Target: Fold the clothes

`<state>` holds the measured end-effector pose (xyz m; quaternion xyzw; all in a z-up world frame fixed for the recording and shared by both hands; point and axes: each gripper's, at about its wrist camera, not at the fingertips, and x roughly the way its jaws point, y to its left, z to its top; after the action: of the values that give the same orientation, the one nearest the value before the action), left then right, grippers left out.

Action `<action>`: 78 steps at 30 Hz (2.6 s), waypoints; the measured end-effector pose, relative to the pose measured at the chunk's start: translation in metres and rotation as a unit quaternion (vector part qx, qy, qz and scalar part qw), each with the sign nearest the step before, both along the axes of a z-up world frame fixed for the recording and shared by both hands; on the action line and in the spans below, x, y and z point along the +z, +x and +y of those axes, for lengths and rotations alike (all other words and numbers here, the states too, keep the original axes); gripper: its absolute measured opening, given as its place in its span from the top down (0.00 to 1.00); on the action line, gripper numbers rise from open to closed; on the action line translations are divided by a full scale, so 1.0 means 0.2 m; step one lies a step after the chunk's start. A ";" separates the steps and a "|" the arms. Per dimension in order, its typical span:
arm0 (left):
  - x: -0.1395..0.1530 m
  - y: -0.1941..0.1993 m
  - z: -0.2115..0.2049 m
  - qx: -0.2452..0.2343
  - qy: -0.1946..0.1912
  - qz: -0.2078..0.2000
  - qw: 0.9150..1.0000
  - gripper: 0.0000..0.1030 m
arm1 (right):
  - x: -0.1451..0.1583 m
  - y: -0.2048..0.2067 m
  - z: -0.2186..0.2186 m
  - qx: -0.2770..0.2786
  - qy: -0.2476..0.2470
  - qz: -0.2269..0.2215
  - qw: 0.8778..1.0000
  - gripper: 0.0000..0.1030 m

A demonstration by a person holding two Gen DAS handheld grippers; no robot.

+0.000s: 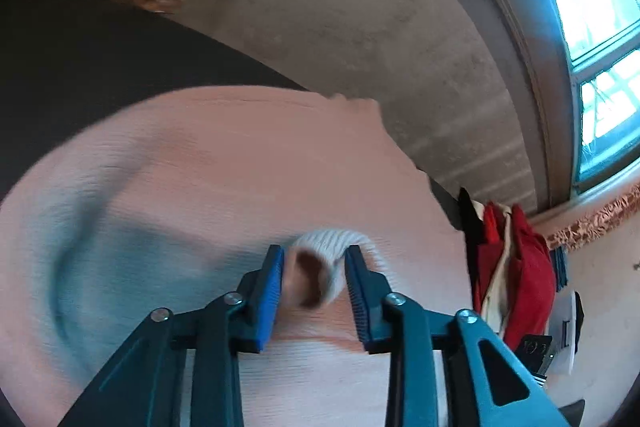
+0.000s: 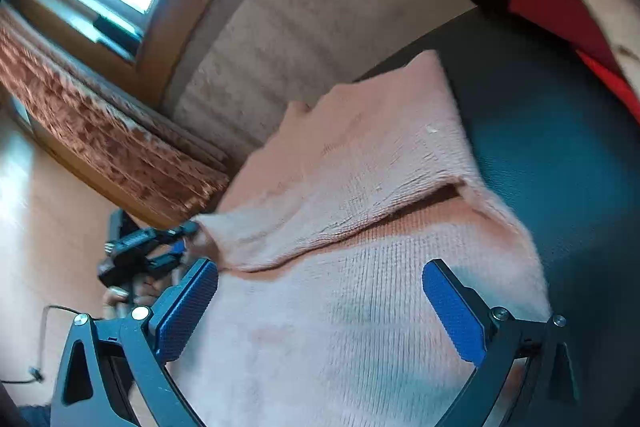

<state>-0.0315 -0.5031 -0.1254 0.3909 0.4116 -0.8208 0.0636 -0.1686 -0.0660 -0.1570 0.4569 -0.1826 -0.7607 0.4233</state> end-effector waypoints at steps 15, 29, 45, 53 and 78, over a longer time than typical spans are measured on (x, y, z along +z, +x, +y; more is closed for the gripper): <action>-0.06 -0.03 0.27 -0.057 -0.117 -0.009 0.991 0.63 | 0.03 -0.19 -0.32 -0.006 0.109 0.123 0.986 0.00; 0.03 0.20 0.29 -0.025 -0.104 0.004 0.994 0.95 | -0.10 -0.31 -0.24 -0.013 0.052 0.085 0.995 0.00; -0.06 0.06 0.14 0.029 -0.103 -0.025 0.994 0.55 | -0.11 -0.30 -0.22 -0.012 0.039 0.081 0.996 0.00; -0.14 -0.10 0.17 -0.015 -0.084 -0.012 0.996 0.66 | -0.11 -0.31 -0.21 -0.012 0.029 0.077 0.997 0.00; -0.04 -0.23 0.02 0.045 -0.114 -0.009 0.992 0.94 | -0.10 -0.65 -0.49 -0.042 0.265 0.174 0.947 0.16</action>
<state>-0.0784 -0.4997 -0.1338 0.3696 0.3317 -0.8553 0.1479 -0.2980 -0.1640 -0.1778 0.4054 0.0833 -0.8663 0.2796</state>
